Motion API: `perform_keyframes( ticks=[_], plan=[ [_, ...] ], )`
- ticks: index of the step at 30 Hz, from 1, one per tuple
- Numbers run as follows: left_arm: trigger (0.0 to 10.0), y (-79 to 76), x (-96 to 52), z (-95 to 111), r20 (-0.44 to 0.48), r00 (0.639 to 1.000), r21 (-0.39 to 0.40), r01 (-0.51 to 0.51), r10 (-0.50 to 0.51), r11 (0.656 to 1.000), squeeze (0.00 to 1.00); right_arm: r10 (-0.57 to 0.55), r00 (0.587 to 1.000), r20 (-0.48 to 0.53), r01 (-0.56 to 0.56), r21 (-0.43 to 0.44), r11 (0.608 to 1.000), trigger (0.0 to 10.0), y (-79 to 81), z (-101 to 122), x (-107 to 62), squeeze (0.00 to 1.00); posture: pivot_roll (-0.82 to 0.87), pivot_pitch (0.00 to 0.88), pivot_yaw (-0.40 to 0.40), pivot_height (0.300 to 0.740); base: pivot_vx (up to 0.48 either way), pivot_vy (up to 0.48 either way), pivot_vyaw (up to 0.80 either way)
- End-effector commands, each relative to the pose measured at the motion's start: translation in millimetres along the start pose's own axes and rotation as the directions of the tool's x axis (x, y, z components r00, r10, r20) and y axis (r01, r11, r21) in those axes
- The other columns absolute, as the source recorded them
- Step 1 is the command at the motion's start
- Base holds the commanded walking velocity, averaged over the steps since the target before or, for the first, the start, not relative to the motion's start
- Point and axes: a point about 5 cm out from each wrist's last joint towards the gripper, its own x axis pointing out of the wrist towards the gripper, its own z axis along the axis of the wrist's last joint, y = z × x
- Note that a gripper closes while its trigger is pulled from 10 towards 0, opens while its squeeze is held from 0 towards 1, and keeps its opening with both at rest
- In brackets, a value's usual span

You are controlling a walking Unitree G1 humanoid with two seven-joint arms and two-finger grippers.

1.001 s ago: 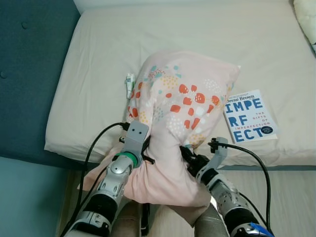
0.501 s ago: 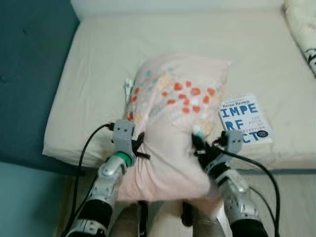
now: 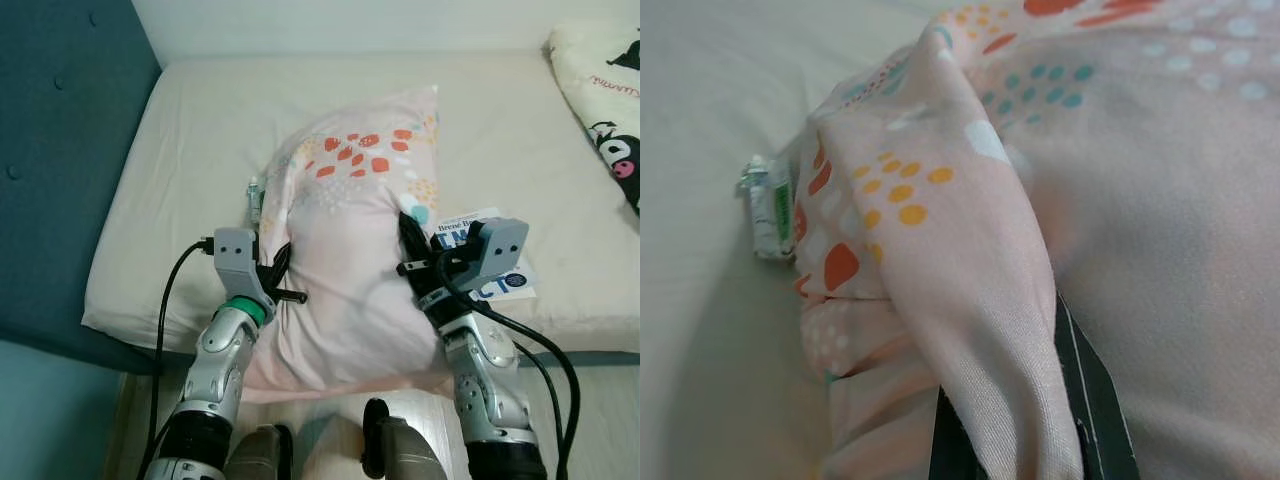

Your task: Clean up the room

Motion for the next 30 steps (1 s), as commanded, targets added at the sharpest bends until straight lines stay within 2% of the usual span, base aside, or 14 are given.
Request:
perform_keyframes(
  ticks=[1, 4, 7, 8, 10, 11, 15, 23, 26, 30],
  plan=[
    [10.0, -17.8, 2.6, 6.8, 0.03, 0.996, -0.001, 0.085, -0.085, 0.996, 0.0, 0.019, 1.0, 0.006, -0.019, -0.018, 1.0, 0.0, 10.4, 2.4, -1.3, 0.0, -0.03, 0.096, 0.085, 0.74, 0.0, 0.0, 0.0],
    [10.0, -19.6, 2.5, 9.4, 0.039, 0.995, -0.005, 0.092, -0.091, 0.996, 0.0, -0.007, 1.0, -0.005, 0.007, -0.023, 1.0, 0.0, 9.1, 2.5, -3.0, 0.0, -0.02, 0.096, 0.085, 0.74, 0.0, 0.0, 0.0],
    [10.0, -22.0, 4.9, 18.1, 0.061, 0.994, -0.019, 0.092, -0.091, 0.996, 0.0, -0.086, 0.995, -0.042, 0.084, -0.05, 0.995, 0.0, 3.3, -0.5, -5.2, 0.0, -0.02, 0.1, 0.086, 0.74, 0.0, 0.0, 0.0],
    [10.0, -21.8, 5.9, 20.4, 0.066, 0.994, -0.014, 0.091, -0.09, 0.996, 0.0, -0.108, 0.993, -0.044, 0.104, -0.078, 0.991, 9.0, 2.1, -0.8, -5.1, 0.0, -0.02, 0.1, 0.086, 0.74, 0.0, 0.0, 0.0],
    [10.0, -21.5, 6.7, 22.2, 0.069, 0.994, -0.007, 0.089, -0.089, 0.996, 0.0, -0.127, 0.991, -0.042, 0.122, -0.109, 0.987, 9.0, 1.3, -0.6, -4.9, 0.0, -0.02, 0.1, 0.086, 0.74, 0.0, 0.0, 0.0],
    [10.0, -20.5, 6.5, 23.1, 0.066, 0.994, -0.008, 0.083, -0.082, 0.997, 0.0, -0.138, 0.989, -0.055, 0.13, -0.13, 0.983, 10.0, 0.2, -2.8, -5.8, 0.0, -0.02, 0.099, 0.083, 0.74, 0.0, 0.0, 0.0],
    [10.0, -17.7, 4.4, 23.8, 0.057, 0.996, -0.004, 0.069, -0.068, 0.998, 0.0, -0.162, 0.984, -0.072, 0.149, -0.158, 0.976, 10.0, -2.2, -6.1, -8.0, 0.0, -0.02, 0.101, 0.083, 0.74, 0.0, 0.0, 0.0],
    [10.0, -18.0, -7.1, 13.4, 0.018, 0.998, 0.063, 0.067, -0.068, 0.996, 0.0, -0.167, 0.981, -0.099, 0.141, -0.232, 0.963, 10.0, -1.4, -13.3, -15.9, 0.0, -0.01, 0.115, 0.076, 0.74, 0.0, 0.0, 0.0],
    [10.0, -21.4, -8.2, 12.5, 0.021, 0.996, 0.116, 0.083, -0.086, 0.99, 0.0, -0.172, 0.98, -0.101, 0.145, -0.235, 0.961, 10.0, 0.5, -15.0, -16.5, 0.0, -0.01, 0.118, 0.075, 0.74, 0.0, 0.0, 0.0],
    [10.0, -22.7, -7.7, 10.9, 0.007, 0.996, 0.144, 0.091, -0.093, 0.985, 0.0, -0.177, 0.978, -0.108, 0.147, -0.243, 0.959, 10.0, 0.3, -17.3, -17.1, 0.0, -0.01, 0.12, 0.075, 0.74, 0.0, 0.0, 0.0]
  ],
)
